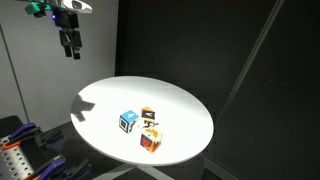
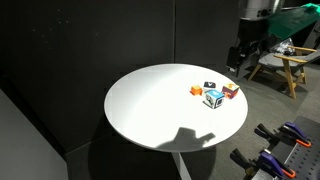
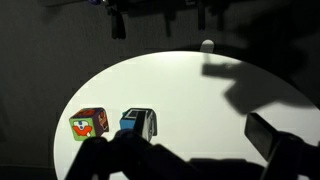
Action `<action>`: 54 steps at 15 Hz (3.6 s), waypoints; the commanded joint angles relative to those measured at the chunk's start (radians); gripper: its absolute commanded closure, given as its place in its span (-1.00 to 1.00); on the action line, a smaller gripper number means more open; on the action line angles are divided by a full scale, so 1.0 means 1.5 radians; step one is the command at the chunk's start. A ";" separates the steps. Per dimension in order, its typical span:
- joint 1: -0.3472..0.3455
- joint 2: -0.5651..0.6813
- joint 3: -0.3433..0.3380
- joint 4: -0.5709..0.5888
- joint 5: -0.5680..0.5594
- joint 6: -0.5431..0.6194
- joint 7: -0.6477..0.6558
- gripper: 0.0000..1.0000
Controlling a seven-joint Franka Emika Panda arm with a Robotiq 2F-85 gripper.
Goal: Move the white and blue block to the left
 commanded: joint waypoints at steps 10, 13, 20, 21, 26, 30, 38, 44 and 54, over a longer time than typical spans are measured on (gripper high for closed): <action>0.039 -0.034 -0.087 -0.011 0.029 0.005 -0.049 -1.00; 0.037 -0.043 -0.114 -0.008 0.055 0.000 -0.075 -1.00; 0.017 -0.037 -0.162 -0.003 0.071 0.015 -0.116 -1.00; 0.013 -0.034 -0.168 -0.002 0.070 0.022 -0.119 -1.00; -0.006 0.005 -0.185 0.009 0.066 0.073 -0.129 -1.00; -0.012 0.058 -0.189 0.029 0.065 0.136 -0.135 -1.00; -0.019 0.212 -0.201 0.139 0.052 0.168 -0.152 -1.00; -0.027 0.316 -0.222 0.219 0.008 0.186 -0.209 -1.00; -0.024 0.349 -0.231 0.237 0.011 0.191 -0.226 -1.00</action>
